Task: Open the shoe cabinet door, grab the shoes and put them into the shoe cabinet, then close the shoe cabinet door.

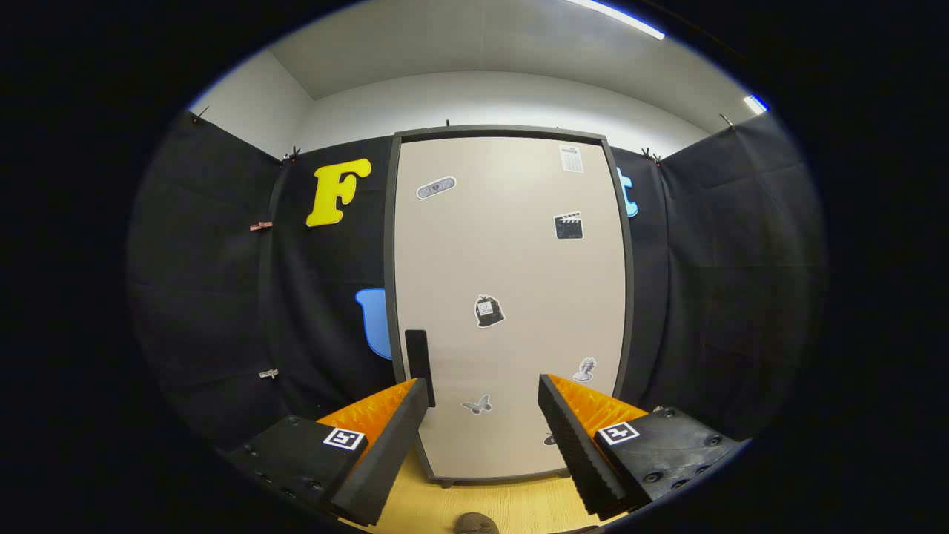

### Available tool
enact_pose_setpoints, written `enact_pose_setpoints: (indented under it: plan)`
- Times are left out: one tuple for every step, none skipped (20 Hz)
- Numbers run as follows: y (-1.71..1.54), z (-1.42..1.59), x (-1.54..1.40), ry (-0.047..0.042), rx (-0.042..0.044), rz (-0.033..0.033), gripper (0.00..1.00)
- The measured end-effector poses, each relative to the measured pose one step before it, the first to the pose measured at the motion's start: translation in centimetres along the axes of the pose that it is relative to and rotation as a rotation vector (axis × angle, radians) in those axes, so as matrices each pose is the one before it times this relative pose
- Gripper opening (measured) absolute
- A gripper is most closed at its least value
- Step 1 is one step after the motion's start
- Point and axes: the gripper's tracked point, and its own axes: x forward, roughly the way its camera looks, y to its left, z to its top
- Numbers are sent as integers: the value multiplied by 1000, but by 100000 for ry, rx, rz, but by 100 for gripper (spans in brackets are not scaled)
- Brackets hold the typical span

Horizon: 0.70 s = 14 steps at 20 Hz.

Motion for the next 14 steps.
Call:
enact_pose_setpoints:
  plan:
    - [36,-179,184,263,60,49,98]
    - [107,-148,197,384,108,256,98]
    - [124,-105,230,378,24,201,98]
    - [160,-91,236,104,-62,210,98]
    - [228,-22,318,-125,-56,136,98]
    - [275,-1,321,-223,30,143,98]
    - [294,1,347,-228,-13,51,98]
    - [352,-19,421,-159,22,65,98]
    - [403,-209,449,116,125,459,98]
    - [515,-276,515,496,162,384,98]
    - [338,-312,639,489,225,307,98]
    - [472,-349,672,486,110,180,98]
    - [435,-447,725,677,3,63,98]
    - [530,-499,753,938,137,403,98]
